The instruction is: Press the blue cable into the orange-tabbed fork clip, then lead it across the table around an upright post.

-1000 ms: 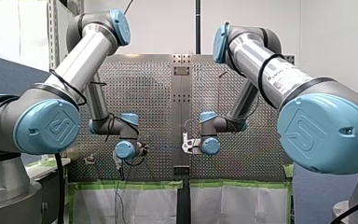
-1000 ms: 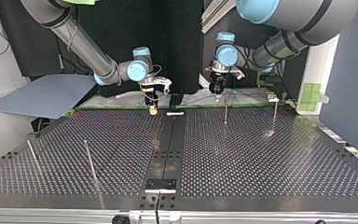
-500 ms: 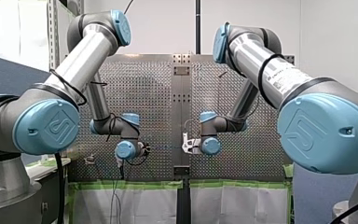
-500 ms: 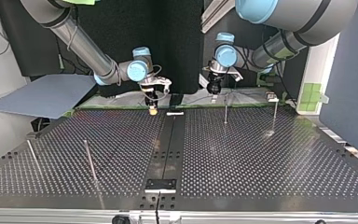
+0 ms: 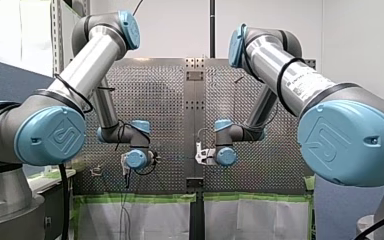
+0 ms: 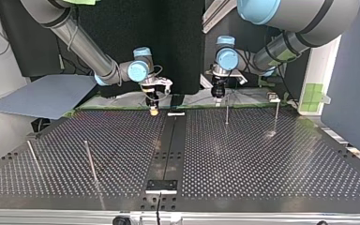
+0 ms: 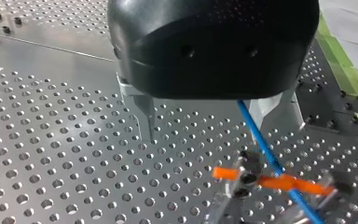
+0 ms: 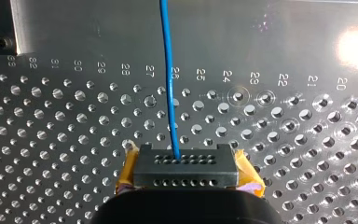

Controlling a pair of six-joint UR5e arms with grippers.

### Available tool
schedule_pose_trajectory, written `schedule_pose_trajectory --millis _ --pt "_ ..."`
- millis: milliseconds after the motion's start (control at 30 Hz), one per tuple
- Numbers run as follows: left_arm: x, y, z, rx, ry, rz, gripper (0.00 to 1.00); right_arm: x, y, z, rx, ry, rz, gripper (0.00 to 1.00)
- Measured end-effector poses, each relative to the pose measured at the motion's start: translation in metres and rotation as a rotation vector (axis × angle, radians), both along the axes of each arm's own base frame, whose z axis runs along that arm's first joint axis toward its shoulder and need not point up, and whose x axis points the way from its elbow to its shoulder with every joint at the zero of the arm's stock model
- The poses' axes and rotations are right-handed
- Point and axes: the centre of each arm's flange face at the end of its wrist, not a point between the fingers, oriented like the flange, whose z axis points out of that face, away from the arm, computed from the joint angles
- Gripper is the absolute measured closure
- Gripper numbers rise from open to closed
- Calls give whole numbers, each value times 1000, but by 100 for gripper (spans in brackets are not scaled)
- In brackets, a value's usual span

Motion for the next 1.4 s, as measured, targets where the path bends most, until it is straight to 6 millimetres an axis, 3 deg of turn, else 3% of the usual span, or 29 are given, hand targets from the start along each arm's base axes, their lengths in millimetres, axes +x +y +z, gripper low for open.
schedule_pose_trajectory --millis 333,600,867,1400 --pt "6 0 2 8 -3 6 0 1 1 0 1 -2 2 100" --pt "3 1 -21 55 40 23 0 2 2 0 5 -2 3 100" --pt "10 -4 -23 57 51 5 0 0 1 0 4 2 2 100" --pt "20 -5 15 22 -13 17 0 -1 1 -1 4 5 0 100"
